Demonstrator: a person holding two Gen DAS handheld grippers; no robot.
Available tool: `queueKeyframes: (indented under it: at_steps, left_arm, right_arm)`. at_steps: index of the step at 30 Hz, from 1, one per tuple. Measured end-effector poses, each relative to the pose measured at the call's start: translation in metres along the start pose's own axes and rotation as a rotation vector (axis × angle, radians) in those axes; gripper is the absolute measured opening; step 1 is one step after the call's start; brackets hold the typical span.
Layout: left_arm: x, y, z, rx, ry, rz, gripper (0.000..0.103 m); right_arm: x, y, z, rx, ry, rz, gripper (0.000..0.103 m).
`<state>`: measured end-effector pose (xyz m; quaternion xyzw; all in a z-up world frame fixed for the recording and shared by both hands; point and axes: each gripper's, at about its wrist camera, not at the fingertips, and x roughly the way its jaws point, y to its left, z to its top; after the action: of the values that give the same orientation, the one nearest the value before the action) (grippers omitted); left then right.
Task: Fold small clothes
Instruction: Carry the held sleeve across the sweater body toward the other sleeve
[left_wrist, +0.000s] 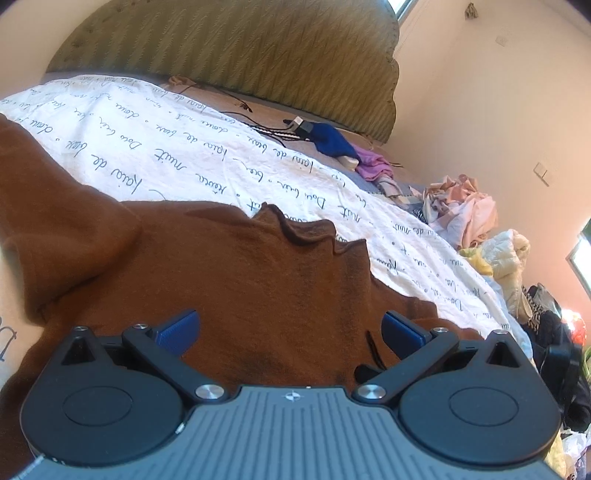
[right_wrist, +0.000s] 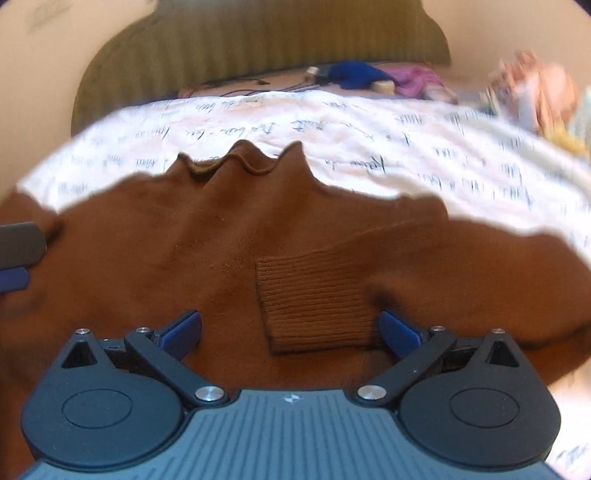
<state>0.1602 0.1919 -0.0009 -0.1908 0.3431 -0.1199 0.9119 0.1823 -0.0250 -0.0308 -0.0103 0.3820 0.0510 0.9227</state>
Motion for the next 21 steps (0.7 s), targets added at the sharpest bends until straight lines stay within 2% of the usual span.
queueKeyframes:
  at_steps: [2,3,5,6,7,8,9,10,13,15,18,21]
  left_arm:
    - [0.0,-0.003,-0.007,0.033,0.027,0.01,0.103]
    - [-0.001,-0.004,-0.011,0.052,0.039,0.013,0.103]
    - [-0.004,-0.004,-0.016,0.084,0.056,0.025,0.103]
    - [-0.008,-0.003,-0.018,0.09,0.059,0.033,0.103]
    - [-0.011,-0.001,-0.019,0.093,0.06,0.032,0.103]
    - [-0.014,0.002,-0.02,0.092,0.063,0.03,0.103]
    - [-0.016,0.004,-0.02,0.092,0.068,0.033,0.103]
    - [-0.018,0.006,-0.02,0.093,0.073,0.037,0.103]
    - [-0.024,0.015,-0.019,0.074,0.078,0.019,0.103]
    - [-0.029,0.023,-0.017,0.047,0.079,0.003,0.103]
    - [-0.038,0.037,-0.012,-0.001,0.081,-0.026,0.103]
    - [-0.049,0.056,-0.003,-0.062,0.077,-0.08,0.103]
  right_arm:
    - [0.001,0.007,-0.001,-0.053,-0.027,-0.079,0.103]
    - [0.01,0.007,0.0,-0.073,0.011,-0.094,0.102]
    - [0.013,0.002,-0.001,-0.035,0.019,-0.083,0.097]
    - [0.012,0.0,-0.001,-0.029,0.009,-0.068,0.077]
    - [0.011,0.0,-0.002,-0.033,0.001,-0.073,0.046]
    - [0.011,0.0,0.0,-0.019,0.008,-0.083,0.036]
    - [0.009,0.0,0.003,-0.004,0.018,-0.094,0.019]
    - [0.006,0.001,0.006,0.001,0.019,-0.102,0.011]
    - [0.003,-0.003,0.011,0.033,0.026,-0.099,0.01]
    - [-0.003,-0.005,0.016,0.074,0.002,-0.092,0.009]
    - [-0.021,0.006,0.028,0.072,-0.05,-0.08,0.009]
    - [-0.036,0.02,0.044,0.117,-0.08,0.017,0.009]
